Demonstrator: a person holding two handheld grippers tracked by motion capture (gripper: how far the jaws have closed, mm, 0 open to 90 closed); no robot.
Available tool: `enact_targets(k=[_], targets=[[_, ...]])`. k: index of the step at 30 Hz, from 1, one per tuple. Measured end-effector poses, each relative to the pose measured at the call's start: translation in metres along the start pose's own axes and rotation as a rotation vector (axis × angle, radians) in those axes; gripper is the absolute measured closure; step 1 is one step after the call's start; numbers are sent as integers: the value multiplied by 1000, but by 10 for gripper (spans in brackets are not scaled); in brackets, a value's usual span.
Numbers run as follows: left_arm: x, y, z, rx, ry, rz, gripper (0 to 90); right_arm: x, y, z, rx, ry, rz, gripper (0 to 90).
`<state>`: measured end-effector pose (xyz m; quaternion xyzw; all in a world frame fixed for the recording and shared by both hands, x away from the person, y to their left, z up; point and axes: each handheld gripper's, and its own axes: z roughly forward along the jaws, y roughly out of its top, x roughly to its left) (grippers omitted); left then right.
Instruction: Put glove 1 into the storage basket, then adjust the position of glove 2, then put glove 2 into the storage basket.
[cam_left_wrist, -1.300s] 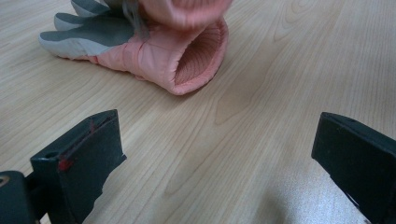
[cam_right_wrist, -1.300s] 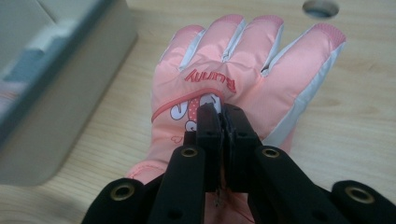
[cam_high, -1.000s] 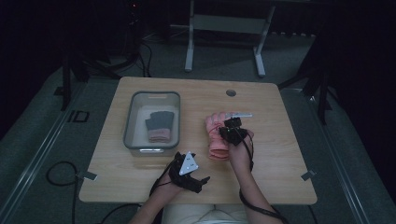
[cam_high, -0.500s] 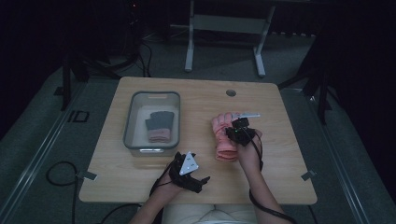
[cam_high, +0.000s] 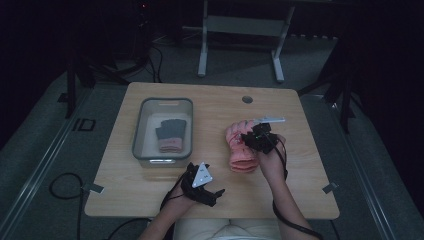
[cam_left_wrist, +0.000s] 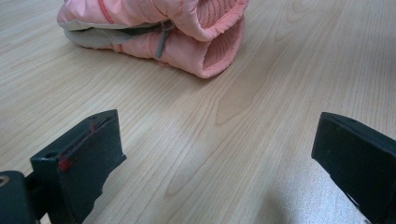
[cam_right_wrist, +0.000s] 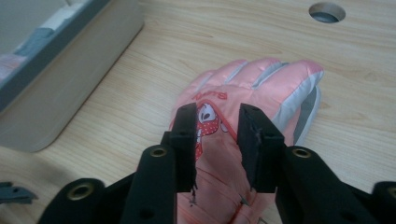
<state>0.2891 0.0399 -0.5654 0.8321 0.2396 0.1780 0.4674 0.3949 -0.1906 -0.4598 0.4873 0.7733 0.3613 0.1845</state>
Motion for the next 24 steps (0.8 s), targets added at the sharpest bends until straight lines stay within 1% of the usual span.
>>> enact_targets(k=[5,11,13,16,20,21,23,24], targets=[[0,0,0,2,2,1,14,-3,0,-5,-8,5,-3,664],[0,0,0,6,3,4,14,-3,-2,-9,-12,24,-10,654],[0,0,1,6,2,2,14,-3,-3,-11,-18,20,-17,654],[-2,1,0,6,-3,-2,14,-6,-2,-16,-26,27,-15,650],[-3,5,-1,8,-6,-1,14,-12,-1,-21,-35,19,-24,648],[-4,6,-1,-3,-10,-8,14,-13,0,-22,-34,16,-26,646],[-4,11,-4,-22,2,-15,14,-17,-1,-23,-28,10,-47,642],[-4,16,-6,-35,8,-29,15,-20,-1,-24,-25,8,-62,640]])
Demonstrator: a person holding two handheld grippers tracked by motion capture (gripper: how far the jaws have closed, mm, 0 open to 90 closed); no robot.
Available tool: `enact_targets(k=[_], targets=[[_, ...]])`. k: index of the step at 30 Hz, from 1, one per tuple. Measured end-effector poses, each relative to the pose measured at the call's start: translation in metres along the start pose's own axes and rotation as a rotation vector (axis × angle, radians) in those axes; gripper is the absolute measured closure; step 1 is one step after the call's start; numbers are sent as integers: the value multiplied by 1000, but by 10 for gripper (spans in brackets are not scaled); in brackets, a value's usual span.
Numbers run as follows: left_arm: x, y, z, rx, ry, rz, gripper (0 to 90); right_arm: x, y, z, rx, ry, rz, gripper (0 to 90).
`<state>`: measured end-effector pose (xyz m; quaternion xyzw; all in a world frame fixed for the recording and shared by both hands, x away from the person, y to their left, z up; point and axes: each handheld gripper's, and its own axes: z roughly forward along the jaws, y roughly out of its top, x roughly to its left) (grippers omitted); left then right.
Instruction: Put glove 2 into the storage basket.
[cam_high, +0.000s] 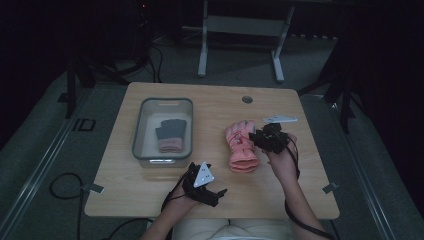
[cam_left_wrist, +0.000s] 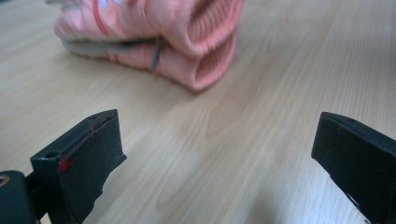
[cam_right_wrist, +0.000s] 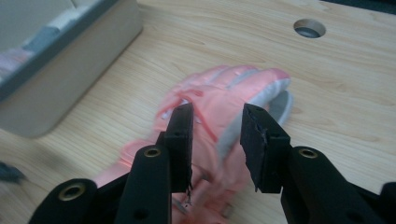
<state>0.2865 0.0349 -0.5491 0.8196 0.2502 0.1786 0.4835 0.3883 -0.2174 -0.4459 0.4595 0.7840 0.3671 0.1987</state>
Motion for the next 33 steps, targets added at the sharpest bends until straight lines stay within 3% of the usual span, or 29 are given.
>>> enact_targets(k=[6,7,11,15,18,22,26,29,33], targets=[[6,23,-8,-66,39,-53,42,-17,1,-5,1,-20,-39,640],[8,36,-10,-73,31,-64,42,-19,3,-6,-3,-14,-40,640],[13,65,-6,-46,66,-54,46,-16,14,-3,-22,-2,-49,638],[26,92,3,-35,101,-39,48,-8,17,12,-9,19,-50,623],[40,104,14,-31,98,-77,49,-6,10,27,25,27,-45,598],[53,108,32,14,94,-93,51,-11,-10,44,94,14,-52,576],[67,102,54,70,61,-122,51,-29,-24,52,145,27,-37,528],[79,96,70,91,6,-213,51,-37,-28,54,165,40,-57,514],[91,89,90,145,24,-280,73,-41,-28,59,188,74,-51,497]])
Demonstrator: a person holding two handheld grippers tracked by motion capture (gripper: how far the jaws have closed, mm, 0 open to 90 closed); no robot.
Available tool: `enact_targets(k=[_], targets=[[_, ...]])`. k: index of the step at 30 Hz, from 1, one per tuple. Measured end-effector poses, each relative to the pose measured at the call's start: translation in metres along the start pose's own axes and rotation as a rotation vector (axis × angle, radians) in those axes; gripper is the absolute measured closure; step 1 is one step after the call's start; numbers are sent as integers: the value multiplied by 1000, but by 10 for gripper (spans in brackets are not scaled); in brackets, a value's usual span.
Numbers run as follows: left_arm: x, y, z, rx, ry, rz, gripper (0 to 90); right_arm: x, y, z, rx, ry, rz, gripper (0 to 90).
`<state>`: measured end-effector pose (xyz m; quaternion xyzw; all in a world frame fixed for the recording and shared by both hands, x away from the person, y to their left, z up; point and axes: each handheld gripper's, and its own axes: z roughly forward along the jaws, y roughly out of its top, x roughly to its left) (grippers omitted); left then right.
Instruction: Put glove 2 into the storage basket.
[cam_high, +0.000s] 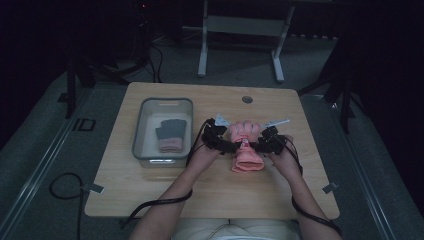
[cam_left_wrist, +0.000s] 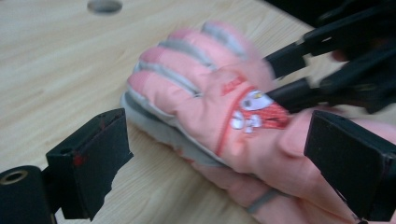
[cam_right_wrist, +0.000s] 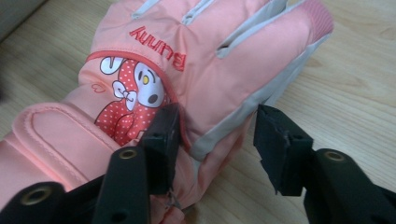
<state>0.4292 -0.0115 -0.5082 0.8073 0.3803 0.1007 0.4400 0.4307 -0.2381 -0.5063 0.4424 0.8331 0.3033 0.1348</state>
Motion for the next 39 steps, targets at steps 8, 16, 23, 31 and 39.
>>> enact_targets(k=[8,16,23,31,39], targets=[[20,-16,33,89,-51,-168,204,-4,3,11,28,67,25,461],[29,-20,50,116,-193,-303,338,-11,-1,18,29,146,96,517],[21,-16,41,90,-236,-248,693,-8,-5,16,-10,156,110,645],[13,-3,25,93,-220,-206,747,-5,-5,3,-69,182,140,674],[7,17,-6,41,-191,-173,747,5,11,-21,-138,190,124,675]])
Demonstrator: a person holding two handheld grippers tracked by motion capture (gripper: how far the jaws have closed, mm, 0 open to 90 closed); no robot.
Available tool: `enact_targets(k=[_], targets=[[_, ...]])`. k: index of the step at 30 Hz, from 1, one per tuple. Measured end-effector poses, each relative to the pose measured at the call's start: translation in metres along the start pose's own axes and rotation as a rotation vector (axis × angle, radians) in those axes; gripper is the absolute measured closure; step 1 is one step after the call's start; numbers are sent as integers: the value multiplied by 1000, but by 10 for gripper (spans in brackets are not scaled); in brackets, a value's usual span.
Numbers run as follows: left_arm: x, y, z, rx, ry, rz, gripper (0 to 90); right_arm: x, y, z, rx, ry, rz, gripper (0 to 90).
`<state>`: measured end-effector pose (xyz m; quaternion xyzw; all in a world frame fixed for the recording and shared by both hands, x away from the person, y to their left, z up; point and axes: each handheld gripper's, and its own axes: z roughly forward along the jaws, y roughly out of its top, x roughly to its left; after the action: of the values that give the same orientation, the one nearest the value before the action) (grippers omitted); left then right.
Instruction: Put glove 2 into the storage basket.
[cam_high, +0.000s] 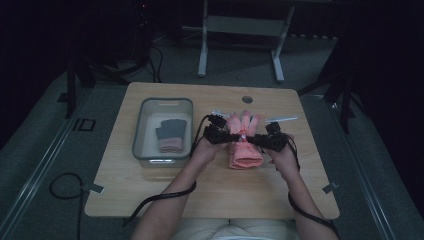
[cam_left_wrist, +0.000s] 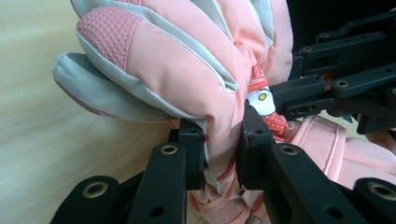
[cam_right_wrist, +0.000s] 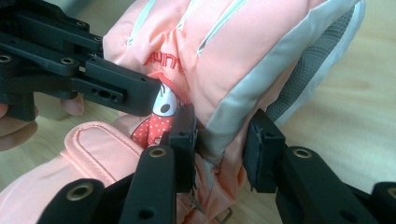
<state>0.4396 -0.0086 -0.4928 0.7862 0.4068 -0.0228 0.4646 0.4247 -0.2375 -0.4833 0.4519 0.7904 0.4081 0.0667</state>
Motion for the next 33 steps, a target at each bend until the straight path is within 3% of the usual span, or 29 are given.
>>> enact_targets(k=[4,16,33], targets=[[-10,10,-16,-11,36,39,748,7,8,-7,-24,3,-10,675],[-18,28,-65,-40,79,78,747,38,39,-21,-72,33,-66,676],[-6,31,-121,-74,129,62,747,83,76,-10,-90,70,-134,676]])
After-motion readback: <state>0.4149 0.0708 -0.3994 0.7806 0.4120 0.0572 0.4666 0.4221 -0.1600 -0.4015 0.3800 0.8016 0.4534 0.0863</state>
